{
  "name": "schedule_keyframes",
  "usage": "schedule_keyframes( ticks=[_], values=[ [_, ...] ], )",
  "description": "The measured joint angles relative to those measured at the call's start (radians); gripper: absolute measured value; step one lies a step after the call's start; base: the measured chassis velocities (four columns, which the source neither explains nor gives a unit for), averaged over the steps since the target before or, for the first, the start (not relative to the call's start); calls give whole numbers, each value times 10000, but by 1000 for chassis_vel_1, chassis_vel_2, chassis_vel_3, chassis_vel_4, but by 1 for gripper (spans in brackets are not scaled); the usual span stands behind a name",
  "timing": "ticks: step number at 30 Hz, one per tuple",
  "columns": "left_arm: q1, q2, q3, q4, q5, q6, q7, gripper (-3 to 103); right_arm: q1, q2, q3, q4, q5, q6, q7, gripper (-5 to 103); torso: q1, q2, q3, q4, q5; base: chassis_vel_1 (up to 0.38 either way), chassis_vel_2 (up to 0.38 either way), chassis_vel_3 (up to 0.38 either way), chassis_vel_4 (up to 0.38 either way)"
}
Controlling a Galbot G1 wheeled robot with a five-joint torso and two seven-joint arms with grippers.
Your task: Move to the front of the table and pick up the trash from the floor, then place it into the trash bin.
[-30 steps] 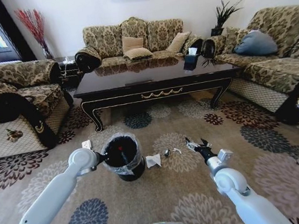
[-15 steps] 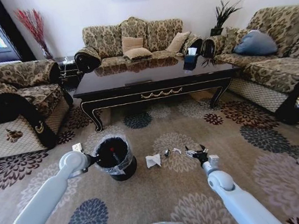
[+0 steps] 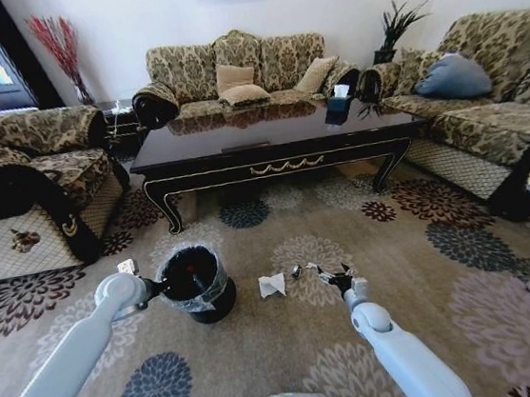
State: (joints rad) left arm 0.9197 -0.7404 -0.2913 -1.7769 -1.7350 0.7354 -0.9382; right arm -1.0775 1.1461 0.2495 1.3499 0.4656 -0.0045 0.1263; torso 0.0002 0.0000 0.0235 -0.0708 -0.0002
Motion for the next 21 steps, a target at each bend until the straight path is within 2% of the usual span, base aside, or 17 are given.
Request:
schedule_keyframes(
  ticks=[14,21],
  values=[
    [-23,89,-144,2,-116,-1,-7,0,390,235,-252,-892,-253,156,-169,100,0,0,0,1,1,0,0,0,0],
    [88,108,-238,-49,-138,-1,-38,0,626,531,-317,-1612,-540,505,-219,100,0,1,-2,1,1,-12,18,14,-13]
  ],
)
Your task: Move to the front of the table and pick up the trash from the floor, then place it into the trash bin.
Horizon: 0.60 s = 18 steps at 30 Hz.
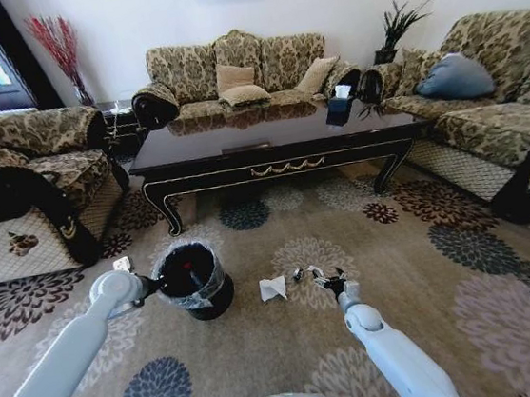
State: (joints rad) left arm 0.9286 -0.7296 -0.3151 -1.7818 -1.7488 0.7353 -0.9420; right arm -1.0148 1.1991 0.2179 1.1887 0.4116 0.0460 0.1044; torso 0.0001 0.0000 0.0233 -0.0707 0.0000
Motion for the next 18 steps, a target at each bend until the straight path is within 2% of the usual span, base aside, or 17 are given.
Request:
schedule_keyframes(
  ticks=[11,18],
  values=[
    [32,-8,-62,49,-1,0,-5,0,431,180,63,-1275,-281,241,-42,100,1,-1,3,-1,-1,-87,75,75,-76],
    [16,32,-74,34,-28,0,-8,0,766,404,75,-2400,-865,500,-272,100,0,0,0,0,0,0,0,0,0]
  ],
)
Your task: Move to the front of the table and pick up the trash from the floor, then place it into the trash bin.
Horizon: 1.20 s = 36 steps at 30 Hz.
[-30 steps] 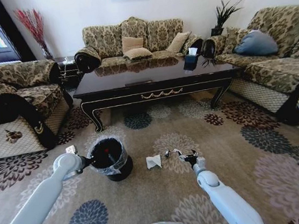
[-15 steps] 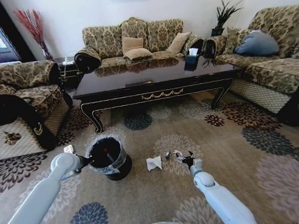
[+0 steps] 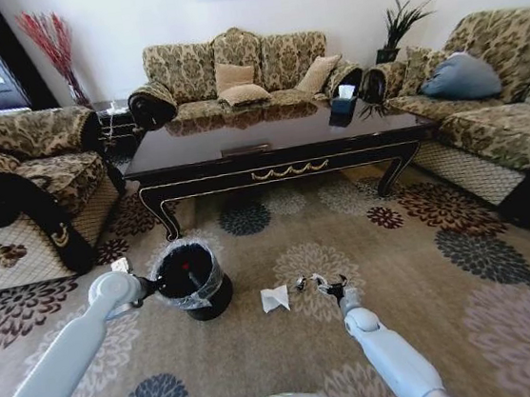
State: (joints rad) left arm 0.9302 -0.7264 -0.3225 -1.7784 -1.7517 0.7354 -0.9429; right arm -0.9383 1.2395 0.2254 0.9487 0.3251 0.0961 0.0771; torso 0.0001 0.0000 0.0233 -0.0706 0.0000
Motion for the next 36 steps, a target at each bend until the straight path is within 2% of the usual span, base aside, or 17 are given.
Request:
schedule_keyframes(
  ticks=[6,14,15,19,22,25,28,29,31,32,34,35,36],
  values=[
    [58,52,-38,-45,-4,0,-10,0,386,213,31,-986,-883,547,-243,100,1,0,1,0,0,0,0,0,0],
    [99,132,-59,-88,-2,0,-24,0,942,478,74,-1895,-973,666,-342,100,1,0,1,-1,0,0,0,0,0],
    [100,139,-59,-90,-5,0,-25,0,1003,494,79,-1963,-972,675,-354,102,0,0,2,0,0,0,0,0,0],
    [110,169,-59,-104,3,1,-30,0,1286,585,153,-2280,-951,717,-392,98,1,0,1,0,0,0,0,0,0],
    [65,174,-52,-30,38,1,-35,0,1462,685,224,-2586,-947,758,-438,86,0,0,2,0,-1,0,0,0,0],
    [5,203,-25,6,36,1,-35,0,1536,728,240,-2758,-977,784,-483,81,1,0,1,0,0,0,0,0,0],
    [-61,273,-14,14,8,1,-35,0,1616,781,263,-3017,-1023,845,-555,65,1,0,2,-3,0,0,0,0,0],
    [-61,273,-14,14,8,1,-35,0,1616,781,263,-3017,-1023,845,-555,65,1,0,2,-3,0,0,0,0,0],
    [-65,331,-14,14,-25,1,-34,0,1710,804,280,-3238,-1101,902,-604,54,0,0,1,-1,0,0,0,0,0],
    [-66,353,-17,15,-31,1,-34,0,1758,819,305,-3346,-1167,938,-624,54,1,0,2,-1,0,0,0,0,0],
    [-61,391,-59,22,-46,1,-35,0,1887,849,360,-3587,-1278,1018,-666,43,0,0,2,-1,0,0,0,0,0],
    [-61,391,-59,22,-46,1,-35,0,1887,849,360,-3587,-1278,1018,-666,43,0,0,2,-1,0,0,0,0,0],
    [-52,403,-83,23,-55,2,-35,0,1923,853,377,-3646,-1307,1041,-676,37,0,0,2,0,0,0,0,0,0]
  ],
)
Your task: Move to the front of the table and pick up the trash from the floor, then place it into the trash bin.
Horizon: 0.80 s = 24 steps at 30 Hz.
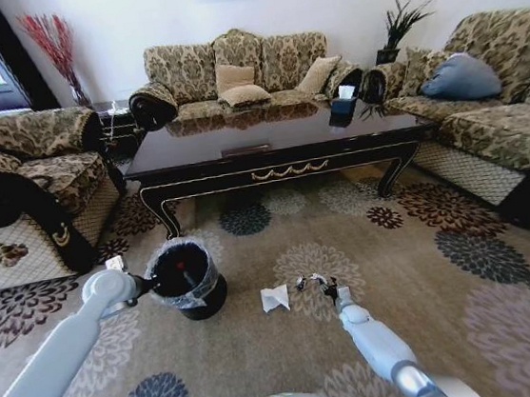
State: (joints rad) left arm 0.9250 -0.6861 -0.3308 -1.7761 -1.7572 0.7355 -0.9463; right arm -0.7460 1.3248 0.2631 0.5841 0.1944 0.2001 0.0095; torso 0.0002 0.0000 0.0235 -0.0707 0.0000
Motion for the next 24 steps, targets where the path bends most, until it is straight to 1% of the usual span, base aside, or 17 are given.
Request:
schedule_keyframes(
  ticks=[1,2,3,6,7,10,11,13,17,20,21,24],
  values=[
    [5,3,-15,0,-5,-1,0,0,9,1,4,-17,-10,8,-4,37,0,0,0,0,0,0,0,0,0],
    [17,11,-39,-3,-13,0,0,0,11,1,2,-26,-29,15,-13,32,0,0,0,0,0,0,0,0,0],
    [17,11,-39,-3,-13,0,0,0,11,1,2,-26,-29,15,-13,32,0,0,0,0,0,0,0,0,0],
    [16,10,-46,-3,-19,0,0,0,-47,-6,-35,37,-105,8,6,17,0,0,0,0,-1,0,0,0,0],
    [-9,-29,-47,3,7,0,-2,0,-181,-8,-100,221,-124,-31,51,15,0,0,0,0,1,0,0,0,0],
    [-25,-61,-47,8,14,0,-6,0,-272,-7,-120,340,-125,-61,83,14,0,0,0,-1,1,0,0,0,0],
    [-35,-82,-44,10,25,0,-12,0,-326,-6,-122,402,-124,-83,106,9,0,0,0,-1,1,0,0,0,0],
    [-38,-95,-36,10,25,0,-14,0,-344,-5,-119,424,-123,-92,118,9,0,0,0,-1,1,0,0,0,0],
    [-10,-105,-23,-17,29,0,-20,0,-367,-44,-107,508,-85,-113,149,4,0,0,0,0,1,0,0,0,0],
    [17,-105,-31,-38,22,0,-20,0,-399,-73,-106,609,-43,-138,169,4,0,0,0,0,0,0,0,0,0],
    [33,-117,-35,-51,22,0,-23,0,-452,-99,-105,735,9,-170,200,2,0,0,0,0,1,0,0,0,0],
    [42,-147,-30,-85,23,0,-23,0,-565,-150,-110,976,97,-235,249,1,0,0,0,2,1,0,0,0,0]
  ],
)
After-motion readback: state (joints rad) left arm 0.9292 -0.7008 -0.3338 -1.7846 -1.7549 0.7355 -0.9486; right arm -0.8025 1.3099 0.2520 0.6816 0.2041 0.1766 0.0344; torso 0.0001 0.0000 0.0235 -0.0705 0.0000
